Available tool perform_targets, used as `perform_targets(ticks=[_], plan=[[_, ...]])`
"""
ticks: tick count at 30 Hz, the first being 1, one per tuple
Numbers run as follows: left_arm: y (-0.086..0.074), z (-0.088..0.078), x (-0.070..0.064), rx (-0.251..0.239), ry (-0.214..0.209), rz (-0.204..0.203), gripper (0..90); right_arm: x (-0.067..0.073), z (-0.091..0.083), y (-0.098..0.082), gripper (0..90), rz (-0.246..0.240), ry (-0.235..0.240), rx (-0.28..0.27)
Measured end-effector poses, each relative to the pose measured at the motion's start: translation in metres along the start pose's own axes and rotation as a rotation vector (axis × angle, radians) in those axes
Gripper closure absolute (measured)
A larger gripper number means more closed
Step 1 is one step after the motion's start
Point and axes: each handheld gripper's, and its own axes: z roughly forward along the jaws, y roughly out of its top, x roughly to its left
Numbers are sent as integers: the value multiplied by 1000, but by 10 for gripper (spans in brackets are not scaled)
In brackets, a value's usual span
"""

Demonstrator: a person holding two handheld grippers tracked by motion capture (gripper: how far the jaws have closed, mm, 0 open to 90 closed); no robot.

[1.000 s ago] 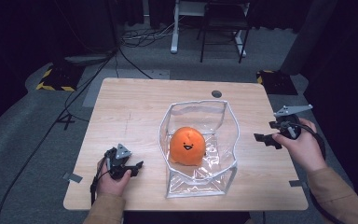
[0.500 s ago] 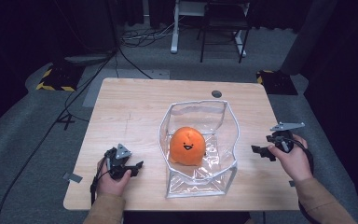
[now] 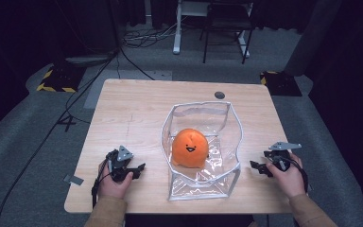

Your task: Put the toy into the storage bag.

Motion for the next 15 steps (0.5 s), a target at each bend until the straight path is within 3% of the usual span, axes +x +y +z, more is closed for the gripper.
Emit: perform_targets(ticks=[8,11,15], plan=[[0,0,0,-3,-2,1,310,9,6,-10,155,-68,-34,-58],[0,0,0,-1,-2,0,310,11,9,-12,142,-38,-30,-77],[0,0,0,0,-2,1,310,11,9,-12,139,-39,-29,-78]])
